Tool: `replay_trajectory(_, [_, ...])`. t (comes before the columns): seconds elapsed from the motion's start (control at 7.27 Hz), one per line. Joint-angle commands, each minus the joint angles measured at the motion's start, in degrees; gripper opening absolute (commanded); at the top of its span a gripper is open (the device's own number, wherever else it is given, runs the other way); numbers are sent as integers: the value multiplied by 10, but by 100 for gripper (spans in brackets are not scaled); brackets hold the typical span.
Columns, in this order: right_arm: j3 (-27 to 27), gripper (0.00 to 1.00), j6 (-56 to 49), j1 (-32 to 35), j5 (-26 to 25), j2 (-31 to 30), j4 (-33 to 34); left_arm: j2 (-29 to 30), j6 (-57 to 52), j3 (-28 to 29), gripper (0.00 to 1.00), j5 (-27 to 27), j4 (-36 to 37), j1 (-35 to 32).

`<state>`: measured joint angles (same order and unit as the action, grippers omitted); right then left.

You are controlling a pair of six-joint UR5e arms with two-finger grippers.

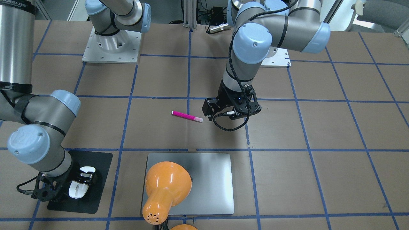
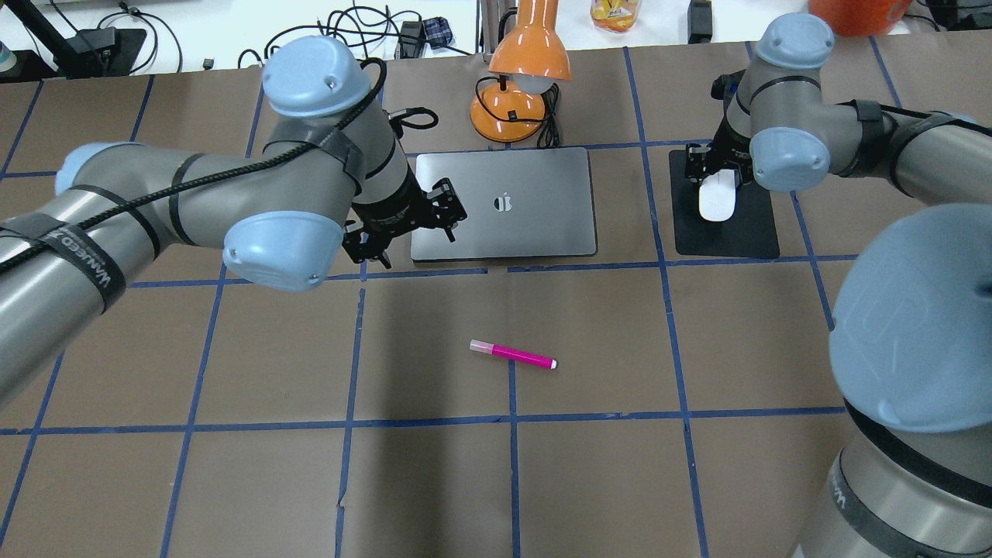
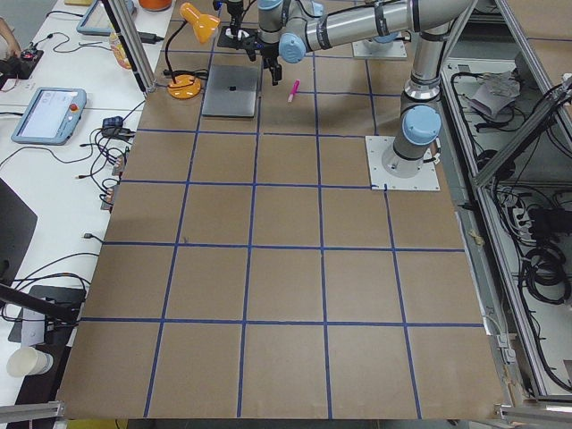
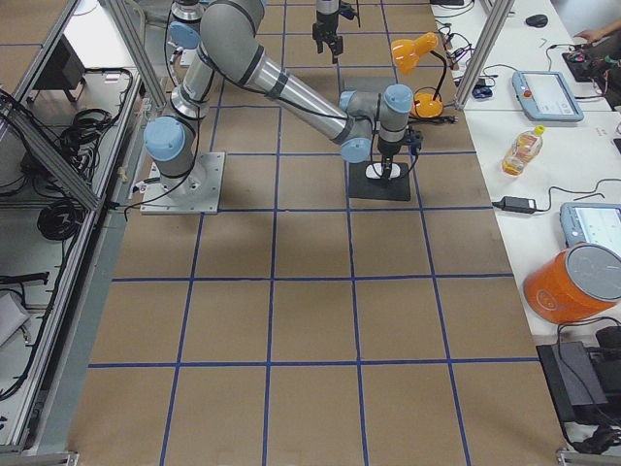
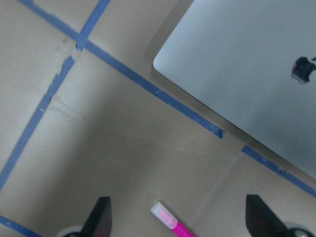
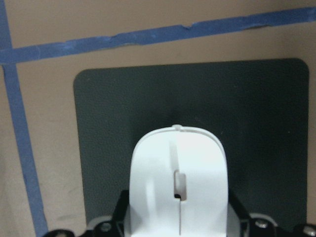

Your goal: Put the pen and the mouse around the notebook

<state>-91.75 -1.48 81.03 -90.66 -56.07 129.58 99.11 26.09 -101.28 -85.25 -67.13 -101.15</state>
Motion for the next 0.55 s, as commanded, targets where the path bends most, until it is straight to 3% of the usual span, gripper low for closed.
replay_trajectory(0.0, [3, 66, -2, 0, -1, 1, 1, -53, -85, 43, 100, -16, -61, 8])
replay_trajectory(0.14, [-2, 67, -5, 0, -1, 1, 1, -79, -119, 69, 100, -30, -123, 11])
replay_trajectory(0.41, [-5, 94, -2, 0, 1, 1, 7, -91, -194, 80, 100, -32, -158, 35])
